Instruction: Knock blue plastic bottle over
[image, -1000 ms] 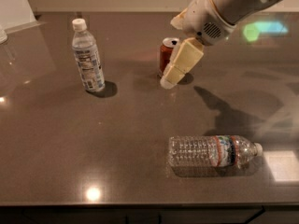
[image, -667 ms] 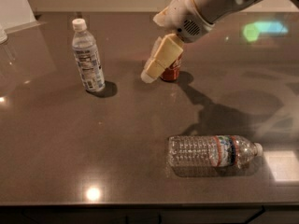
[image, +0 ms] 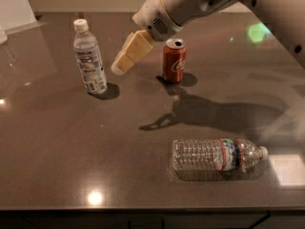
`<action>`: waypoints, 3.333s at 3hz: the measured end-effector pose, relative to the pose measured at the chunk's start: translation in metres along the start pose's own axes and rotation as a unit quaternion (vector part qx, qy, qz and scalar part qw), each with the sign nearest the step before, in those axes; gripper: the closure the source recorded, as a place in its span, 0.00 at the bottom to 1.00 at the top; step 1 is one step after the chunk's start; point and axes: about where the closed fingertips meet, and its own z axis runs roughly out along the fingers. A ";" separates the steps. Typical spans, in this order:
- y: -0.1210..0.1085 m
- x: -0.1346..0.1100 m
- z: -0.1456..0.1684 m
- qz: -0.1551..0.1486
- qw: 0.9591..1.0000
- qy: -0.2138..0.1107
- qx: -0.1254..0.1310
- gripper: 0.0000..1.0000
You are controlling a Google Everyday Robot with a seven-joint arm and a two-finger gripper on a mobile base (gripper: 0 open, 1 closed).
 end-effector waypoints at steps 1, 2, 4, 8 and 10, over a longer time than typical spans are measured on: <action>-0.008 -0.010 0.029 0.024 1.000 -0.010 -0.003 0.00; -0.012 -0.012 0.055 0.045 0.999 -0.019 0.000 0.00; -0.008 -0.023 0.093 0.070 0.995 -0.064 -0.006 0.00; 0.017 -0.048 0.100 0.068 0.991 -0.114 -0.031 0.65; 0.019 -0.051 0.029 0.022 0.998 -0.054 -0.005 1.00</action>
Offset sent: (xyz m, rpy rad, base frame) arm 0.0400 0.0649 -0.0431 0.0971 0.0820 -0.1030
